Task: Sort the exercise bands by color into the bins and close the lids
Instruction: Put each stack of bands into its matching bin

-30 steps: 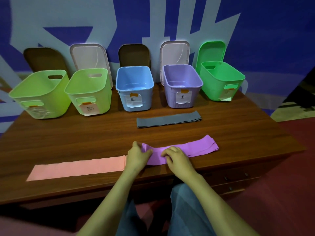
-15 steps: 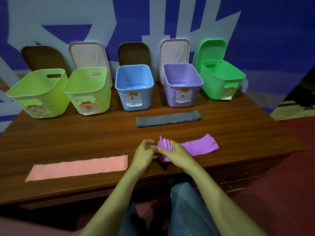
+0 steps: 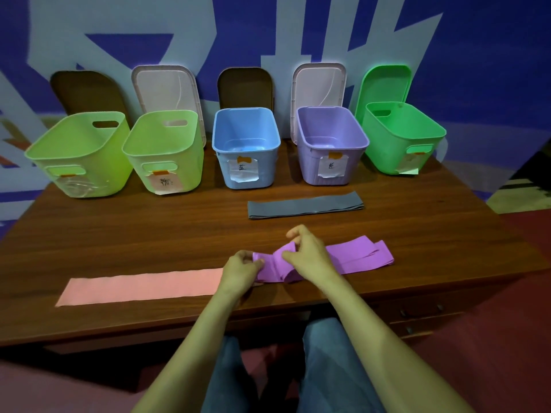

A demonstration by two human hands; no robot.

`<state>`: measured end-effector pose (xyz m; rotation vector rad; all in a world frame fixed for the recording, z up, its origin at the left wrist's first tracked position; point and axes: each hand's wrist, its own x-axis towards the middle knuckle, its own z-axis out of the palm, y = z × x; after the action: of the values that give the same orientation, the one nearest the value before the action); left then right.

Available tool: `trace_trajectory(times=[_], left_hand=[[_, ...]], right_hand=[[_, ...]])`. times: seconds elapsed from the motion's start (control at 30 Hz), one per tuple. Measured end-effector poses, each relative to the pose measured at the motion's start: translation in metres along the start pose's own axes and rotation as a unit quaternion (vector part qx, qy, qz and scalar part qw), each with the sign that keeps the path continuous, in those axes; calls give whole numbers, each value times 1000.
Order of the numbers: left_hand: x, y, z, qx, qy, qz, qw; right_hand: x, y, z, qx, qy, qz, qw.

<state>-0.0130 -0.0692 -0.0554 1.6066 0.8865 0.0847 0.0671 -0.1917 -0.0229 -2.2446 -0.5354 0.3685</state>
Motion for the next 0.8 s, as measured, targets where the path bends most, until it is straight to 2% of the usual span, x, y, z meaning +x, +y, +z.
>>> trace_trajectory(times=[0.1,0.2,0.47,0.57,0.67,0.73,0.8], left_hand=[[-4,0,-2,-57,-27,-8,998],[-5,-2,-3,-78,-37,2,996],[-4,-2,-7,-136,-56,-38,988],[-4,0,-5,-99,-56,-53,992],[-3,4,-2,-48,-24,-43,998],[-1,5,-1,80,16,15,997],[3,4,-1,237,41,73,968]], right_hand=[[1,-15,5,-46,25,-28,998],[5,-23,21,-88,-41,8,995],[7,-9,34,107,-111,88,984],[7,9,12,105,-74,63,990],[9,40,-22,-31,55,35,997],[11,66,-42,-106,116,63,985],[11,89,-57,-175,120,101,972]])
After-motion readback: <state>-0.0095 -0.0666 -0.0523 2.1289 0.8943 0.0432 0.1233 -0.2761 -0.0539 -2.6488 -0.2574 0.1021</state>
